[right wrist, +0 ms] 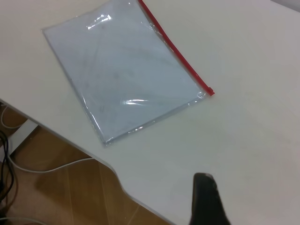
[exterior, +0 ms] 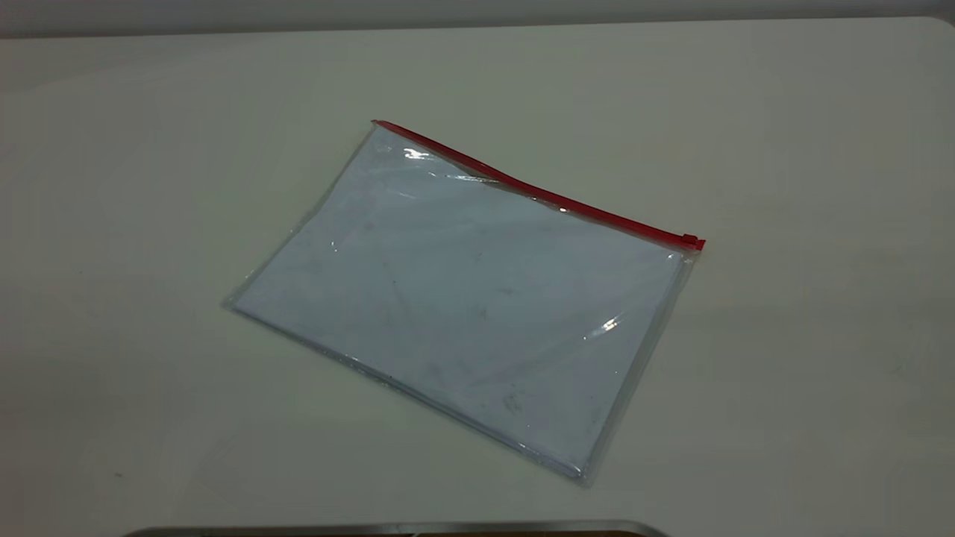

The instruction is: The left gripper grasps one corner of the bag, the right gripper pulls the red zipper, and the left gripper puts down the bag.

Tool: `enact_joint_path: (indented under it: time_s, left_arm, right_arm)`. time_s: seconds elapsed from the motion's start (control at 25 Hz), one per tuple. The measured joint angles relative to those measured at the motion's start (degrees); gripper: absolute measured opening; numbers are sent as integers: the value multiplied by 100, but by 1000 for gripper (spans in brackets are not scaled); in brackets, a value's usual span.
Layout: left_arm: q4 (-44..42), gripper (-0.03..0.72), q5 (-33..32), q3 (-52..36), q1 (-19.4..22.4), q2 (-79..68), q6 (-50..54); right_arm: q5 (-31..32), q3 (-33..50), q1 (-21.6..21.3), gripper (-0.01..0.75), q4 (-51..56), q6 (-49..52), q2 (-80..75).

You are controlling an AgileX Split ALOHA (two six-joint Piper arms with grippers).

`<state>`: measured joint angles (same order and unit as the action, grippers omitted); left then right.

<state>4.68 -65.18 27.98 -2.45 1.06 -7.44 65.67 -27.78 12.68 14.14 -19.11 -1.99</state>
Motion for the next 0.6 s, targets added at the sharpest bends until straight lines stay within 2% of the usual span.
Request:
enact_joint_path:
  time_s: [0.32, 0.6]
  left_arm:
    - [0, 578, 0, 0, 0, 0, 0]
    - [0, 578, 0, 0, 0, 3, 0]
  right_arm:
    - [0, 0, -58, 506, 4, 2, 70]
    - [25, 0, -952, 506, 4, 2, 295]
